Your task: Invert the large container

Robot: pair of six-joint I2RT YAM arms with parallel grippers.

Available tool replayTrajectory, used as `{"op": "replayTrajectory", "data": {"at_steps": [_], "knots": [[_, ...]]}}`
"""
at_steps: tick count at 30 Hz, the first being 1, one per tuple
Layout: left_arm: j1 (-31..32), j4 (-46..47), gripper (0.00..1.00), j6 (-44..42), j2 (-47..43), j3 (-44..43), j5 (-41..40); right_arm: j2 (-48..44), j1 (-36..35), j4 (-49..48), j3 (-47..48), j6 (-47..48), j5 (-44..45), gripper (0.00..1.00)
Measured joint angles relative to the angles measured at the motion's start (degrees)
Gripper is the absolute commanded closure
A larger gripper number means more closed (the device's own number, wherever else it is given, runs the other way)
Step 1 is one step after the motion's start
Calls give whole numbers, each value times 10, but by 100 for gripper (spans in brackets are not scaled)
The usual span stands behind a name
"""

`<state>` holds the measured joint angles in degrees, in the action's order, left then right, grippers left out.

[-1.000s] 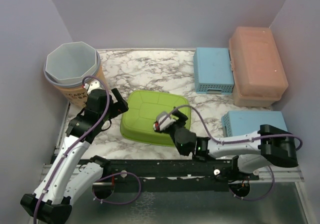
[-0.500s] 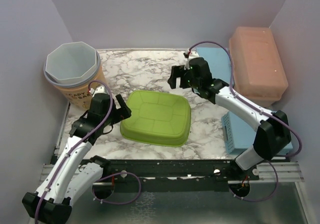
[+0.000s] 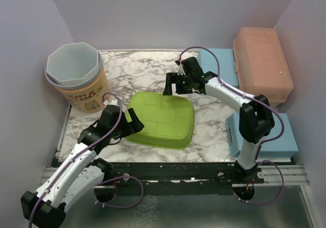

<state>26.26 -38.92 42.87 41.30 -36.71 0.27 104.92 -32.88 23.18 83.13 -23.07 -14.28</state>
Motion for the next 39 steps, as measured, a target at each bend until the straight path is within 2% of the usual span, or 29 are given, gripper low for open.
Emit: {"op": "replayTrajectory", "data": {"at_steps": [5, 14, 22, 29, 39], "knots": [[53, 3, 2, 36, 0, 18, 5, 31, 5, 31, 33, 16, 11, 6], [96, 59, 2, 52, 60, 28, 34, 53, 27, 40, 42, 42, -16, 5], [120, 88, 1, 50, 126, 22, 11, 55, 29, 27, 17, 58, -37, 6], [121, 71, 1, 27, 204, -30, -50, 20, 39, -33, -74, 55, -26, 6], [118, 73, 1, 12, 313, -106, -131, -104, 40, -65, -231, -60, 17, 5]]}}
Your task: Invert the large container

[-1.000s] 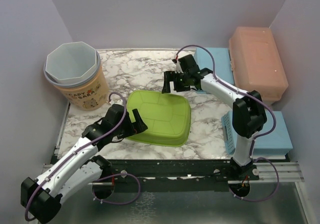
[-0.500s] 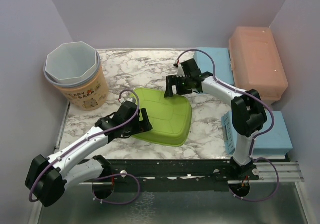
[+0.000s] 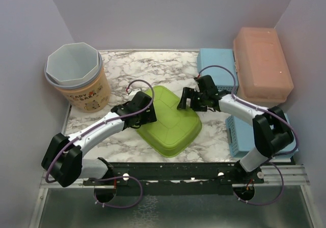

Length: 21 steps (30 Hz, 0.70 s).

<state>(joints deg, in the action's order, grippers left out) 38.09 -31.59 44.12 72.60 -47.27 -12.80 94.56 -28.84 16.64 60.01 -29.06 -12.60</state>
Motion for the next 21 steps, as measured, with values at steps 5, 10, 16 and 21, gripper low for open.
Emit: {"op": "replayTrajectory", "data": {"at_steps": [5, 10, 16, 21], "knots": [[-5, 49, 1, -2, 45, -19, -21, -80, 2, -43, -97, -98, 31, 5], [-7, 96, 1, -8, 99, -61, -17, -141, -13, -40, -147, -167, 65, 5], [-12, 121, 1, -30, 169, -146, 8, -166, -23, -2, -150, -174, 116, 4], [-9, 145, 1, -22, 153, -148, 35, -167, -27, 34, -104, -152, 161, 3]]}}
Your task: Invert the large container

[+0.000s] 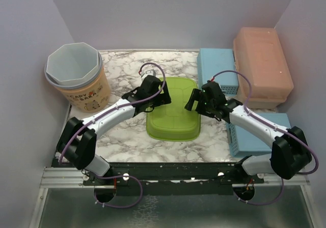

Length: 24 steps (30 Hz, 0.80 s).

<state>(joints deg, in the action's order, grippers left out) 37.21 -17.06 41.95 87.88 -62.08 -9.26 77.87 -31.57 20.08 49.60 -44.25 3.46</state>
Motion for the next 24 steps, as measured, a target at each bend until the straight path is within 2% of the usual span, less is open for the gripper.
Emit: {"op": "replayTrajectory", "data": {"at_steps": [4, 10, 13, 17, 20, 24], "knots": [[0, 2, 1, 3, -60, 37, -1, -28, -1, 3, 13, 28, 23, 2], [-2, -8, 1, 9, -163, 102, -15, -96, -1, -2, -5, 41, 4, 5], [-2, -15, 1, 15, -202, 136, -17, -124, -1, -23, -28, 55, -58, 7], [-2, -24, 1, 24, -234, 175, -17, -147, -7, -69, -79, 83, -199, 9], [-2, -29, 1, 35, -248, 196, -17, -139, -41, -71, -88, 107, -253, 9], [-2, -32, 1, 43, -249, 198, -17, -79, -137, -43, -39, 144, -249, 9]]}}
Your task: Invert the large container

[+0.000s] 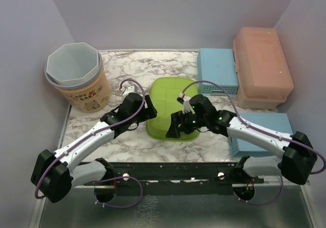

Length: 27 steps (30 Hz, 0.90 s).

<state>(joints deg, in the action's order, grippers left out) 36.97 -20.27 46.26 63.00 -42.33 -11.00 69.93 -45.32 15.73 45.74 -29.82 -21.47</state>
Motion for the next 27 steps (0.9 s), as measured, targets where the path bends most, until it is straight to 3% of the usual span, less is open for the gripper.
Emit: {"op": "replayTrajectory", "data": {"at_steps": [4, 10, 17, 27], "knots": [[0, -2, 1, 7, 0, -3, -4, 62, -51, 13, 51, 19, 37, 7], [0, -12, 1, 28, -41, -3, -34, 90, -52, 14, 62, 23, 95, 7], [0, -26, 1, 52, -106, -1, -73, 141, -56, 6, 115, 32, 106, 8], [-1, -49, 1, 73, -138, 14, -103, 144, -111, 10, 116, 70, 86, 9]]}}
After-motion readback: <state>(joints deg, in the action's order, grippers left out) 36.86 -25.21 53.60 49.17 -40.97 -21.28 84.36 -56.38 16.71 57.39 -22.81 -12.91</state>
